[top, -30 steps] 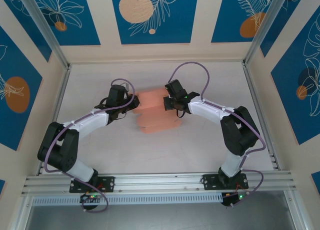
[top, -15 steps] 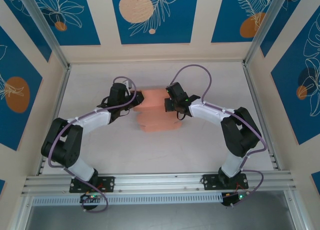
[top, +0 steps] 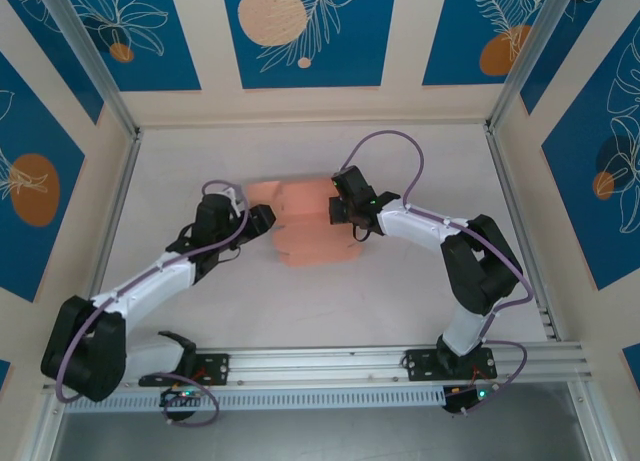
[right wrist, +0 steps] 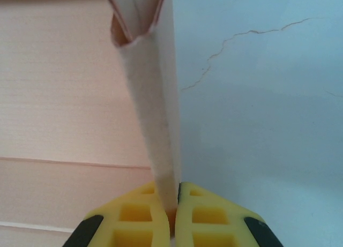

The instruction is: Fold the paper box

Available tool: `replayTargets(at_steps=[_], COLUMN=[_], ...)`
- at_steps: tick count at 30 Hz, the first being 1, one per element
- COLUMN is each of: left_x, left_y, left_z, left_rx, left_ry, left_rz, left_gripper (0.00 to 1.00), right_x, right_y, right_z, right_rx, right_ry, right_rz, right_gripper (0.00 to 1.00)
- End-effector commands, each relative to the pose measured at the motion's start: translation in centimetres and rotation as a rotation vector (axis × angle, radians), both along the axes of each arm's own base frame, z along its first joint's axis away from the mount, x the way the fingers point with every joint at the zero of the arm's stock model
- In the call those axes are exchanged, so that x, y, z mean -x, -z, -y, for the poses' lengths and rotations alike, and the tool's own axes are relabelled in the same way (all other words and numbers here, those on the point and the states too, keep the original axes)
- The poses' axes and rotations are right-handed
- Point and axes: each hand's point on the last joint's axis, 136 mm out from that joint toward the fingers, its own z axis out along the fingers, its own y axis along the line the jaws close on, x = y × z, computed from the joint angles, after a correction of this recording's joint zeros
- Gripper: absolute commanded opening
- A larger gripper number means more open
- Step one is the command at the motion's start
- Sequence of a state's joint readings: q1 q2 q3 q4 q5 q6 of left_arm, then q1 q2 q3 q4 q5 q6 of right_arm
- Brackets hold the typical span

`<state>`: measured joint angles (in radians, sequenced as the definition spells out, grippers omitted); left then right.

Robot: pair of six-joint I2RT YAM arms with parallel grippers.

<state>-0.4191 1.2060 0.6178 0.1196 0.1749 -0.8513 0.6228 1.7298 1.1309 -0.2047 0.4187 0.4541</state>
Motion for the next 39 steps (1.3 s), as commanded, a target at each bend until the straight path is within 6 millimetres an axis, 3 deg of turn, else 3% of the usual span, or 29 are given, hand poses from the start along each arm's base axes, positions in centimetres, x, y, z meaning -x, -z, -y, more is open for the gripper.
replayTargets(at_steps=[1, 15, 22, 29, 35, 39], left_x=[1.1, -0.7, -2.4, -3.5, -3.7, -3.7], left_y=[1.6, 3.4, 2.1, 1.7, 1.8, 1.9], left_z=[-0.8, 0.7, 2.5, 3.8, 4.9, 5.9], left_rx=[0.001, 0.05, 0.077, 0.068, 0.075, 0.107], left_ry=[-0.03, -0.019, 0.026, 0.053, 0.088, 0.124], left_rz=[-0.058, -0.043, 0.011, 0.04, 0.047, 0.049], left_gripper=[0.61, 0.64, 0.49, 0.49, 0.39, 0.38], right_x=[0.0, 0.7, 0.9, 1.1, 1.4, 1.6], right_y=[-1.0, -1.6, -1.6, -1.4, -1.2, -0.7], right_z=[-0.7, -1.3, -1.3, -1.7, -2.2, -2.2], right_rx=[-0.041, -0.066, -0.069, -0.088, -0.102, -0.102], right_ry=[0.004, -0.002, -0.004, -0.016, -0.027, -0.015], right_rz=[0.02, 0.036, 0.039, 0.036, 0.02, 0.004], right_gripper=[0.08, 0.08, 0.08, 0.07, 0.07, 0.07])
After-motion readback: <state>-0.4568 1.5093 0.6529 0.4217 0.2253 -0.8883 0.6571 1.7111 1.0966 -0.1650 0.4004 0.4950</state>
